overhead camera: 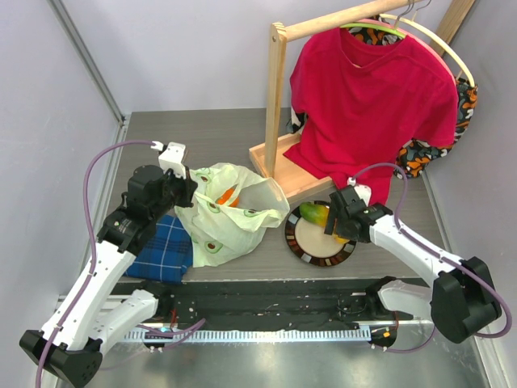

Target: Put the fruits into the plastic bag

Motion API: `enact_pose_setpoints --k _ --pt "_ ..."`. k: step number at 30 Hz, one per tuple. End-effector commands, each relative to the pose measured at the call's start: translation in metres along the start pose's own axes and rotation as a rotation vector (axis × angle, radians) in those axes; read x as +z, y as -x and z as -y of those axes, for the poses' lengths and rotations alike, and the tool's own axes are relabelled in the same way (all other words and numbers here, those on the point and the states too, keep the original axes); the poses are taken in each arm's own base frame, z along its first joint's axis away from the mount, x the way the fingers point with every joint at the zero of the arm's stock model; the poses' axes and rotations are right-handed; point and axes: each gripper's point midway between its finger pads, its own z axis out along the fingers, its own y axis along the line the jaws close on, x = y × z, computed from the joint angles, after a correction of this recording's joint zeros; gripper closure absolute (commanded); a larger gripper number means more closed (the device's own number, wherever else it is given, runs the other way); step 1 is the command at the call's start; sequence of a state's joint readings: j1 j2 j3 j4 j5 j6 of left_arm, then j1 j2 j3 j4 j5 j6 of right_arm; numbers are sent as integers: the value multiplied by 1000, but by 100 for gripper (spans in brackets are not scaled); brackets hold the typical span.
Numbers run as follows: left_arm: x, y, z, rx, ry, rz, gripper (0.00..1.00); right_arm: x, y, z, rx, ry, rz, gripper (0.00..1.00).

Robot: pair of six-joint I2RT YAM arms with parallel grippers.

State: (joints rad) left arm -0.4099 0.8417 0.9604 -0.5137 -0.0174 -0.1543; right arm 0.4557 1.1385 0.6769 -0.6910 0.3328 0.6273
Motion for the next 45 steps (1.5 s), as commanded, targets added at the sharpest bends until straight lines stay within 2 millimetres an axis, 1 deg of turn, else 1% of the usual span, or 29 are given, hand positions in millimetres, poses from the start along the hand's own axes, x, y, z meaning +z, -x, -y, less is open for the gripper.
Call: enact_pose_setpoints --k 1,5,6,8,9,11,14,17,18,22,24,25,27,28,29,30,31,32,33,35,36,37,38,39,40,41,43,44,45 --pt "-3 14 2 -11 -8 54 100 9 4 -10 22 32 13 23" --pt "-3 14 2 -11 -9 52 100 12 4 -11 17 36 12 36" --pt "-3 14 2 -11 -10 54 100 12 4 -11 11 37 15 41" --pt "-3 14 3 -13 -11 54 100 11 4 -10 12 36 15 48" --pt "-2 14 3 -13 -11 52 100 10 5 -11 12 39 17 55" --pt "-2 14 3 -13 -12 52 100 8 6 -10 11 39 23 61" --pt "-2 14 3 -13 -14 50 100 0 9 -9 5 35 20 64" --pt "-2 14 3 -13 -16 53 100 -14 20 -13 -9 62 36 69" --pt "-2 15 4 -14 -16 55 100 -23 31 -18 -1 86 68 71" --pt "-3 15 4 -14 -16 54 100 -48 48 -35 -6 173 147 73" --pt "-2 14 3 -13 -11 54 100 -62 60 -51 -7 244 203 75" --pt "-3 15 3 -13 -11 57 100 -75 67 -69 -19 324 257 75" --pt "-2 14 3 -13 -11 54 100 -91 72 -92 -42 422 312 75" --pt "-3 14 3 -13 -11 54 100 -103 84 -107 -34 490 374 75" --pt "-2 14 2 -13 -9 52 100 -114 84 -122 -62 542 398 75" --pt "-2 14 2 -13 -10 54 100 -121 88 -132 -72 578 426 75" --pt "-3 15 2 -13 -10 55 100 -130 97 -147 -70 629 470 75" --pt "-3 15 2 -13 -10 55 100 -139 98 -160 -102 669 494 75" --pt "-3 14 2 -11 -8 54 100 -144 102 -171 -114 694 512 75" --pt "-3 14 2 -11 -7 54 100 -156 107 -201 -144 771 546 75" --pt "-3 15 1 -12 -4 56 100 -160 108 -211 -166 791 557 75" --pt "-3 14 1 -10 -3 53 100 -154 107 -226 -188 804 556 76" --pt "-3 14 1 -10 -5 53 100 -159 110 -237 -198 823 565 76" --pt "-3 14 1 -10 -2 53 100 -160 102 -246 -234 833 556 76" --pt "-3 14 1 -10 -2 53 100 -164 104 -258 -238 857 575 76" --pt "-3 15 1 -10 -2 58 100 -160 98 -272 -266 867 554 76" --pt "-3 14 1 -10 -4 56 100 -163 81 -292 -309 909 529 77" --pt "-2 14 1 -10 -5 53 100 -160 72 -302 -330 924 503 76" --pt "-3 14 1 -10 -3 54 100 -165 58 -312 -352 957 487 77"
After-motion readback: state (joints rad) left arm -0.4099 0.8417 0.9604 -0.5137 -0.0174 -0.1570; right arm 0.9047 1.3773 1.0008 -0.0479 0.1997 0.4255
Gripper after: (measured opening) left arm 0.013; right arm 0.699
